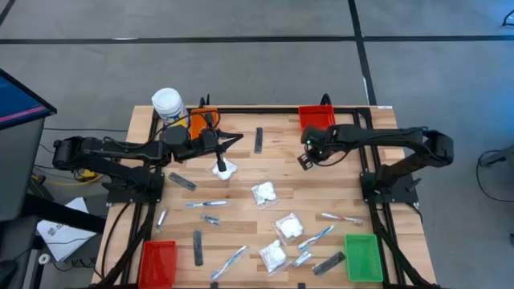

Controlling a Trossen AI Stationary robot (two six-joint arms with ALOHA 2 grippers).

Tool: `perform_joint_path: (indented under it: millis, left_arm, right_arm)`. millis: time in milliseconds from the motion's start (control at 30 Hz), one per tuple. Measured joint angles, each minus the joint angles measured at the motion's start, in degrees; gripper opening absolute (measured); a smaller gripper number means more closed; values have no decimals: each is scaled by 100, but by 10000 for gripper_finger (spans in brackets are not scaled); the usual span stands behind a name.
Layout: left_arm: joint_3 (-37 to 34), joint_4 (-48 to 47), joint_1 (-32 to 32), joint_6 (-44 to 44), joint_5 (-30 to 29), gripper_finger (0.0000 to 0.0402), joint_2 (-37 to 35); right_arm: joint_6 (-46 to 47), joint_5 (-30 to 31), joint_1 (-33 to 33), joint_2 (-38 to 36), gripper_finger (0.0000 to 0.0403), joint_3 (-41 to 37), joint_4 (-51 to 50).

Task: Pick & Place Travel size toiletries
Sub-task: Put the nail cutter into the green bin

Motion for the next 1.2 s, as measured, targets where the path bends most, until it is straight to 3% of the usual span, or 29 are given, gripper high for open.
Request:
perform_joint_path:
  millis: [133, 300, 600, 833, 967, 1200]
  left_arm:
    - [-6, -3, 16, 153, -99, 8, -68]
    - [-7, 359, 121, 173, -829, 8, -406]
    - [-60, 208, 133, 91, -1605, 8, -1883]
    - [-414, 92, 131, 43, -1622, 8, -2735]
    - [-433, 130, 121, 22, -1622, 8, -3031]
    - [-435, 92, -51, 20, -1620, 8, -3084]
  right_arm:
    - [91, -142, 37, 191, 0, 0, 13]
    - [535, -1358, -288, 264, 18, 0, -352]
    - [1149, -2058, -918, 264, 147, 0, -1550]
    - [1609, -2184, -1267, 294, 239, 0, -1090]
    - [1747, -2357, -1357, 484, 248, 4, -666]
    - [1458, -2760, -1569, 1057, 224, 0, -634]
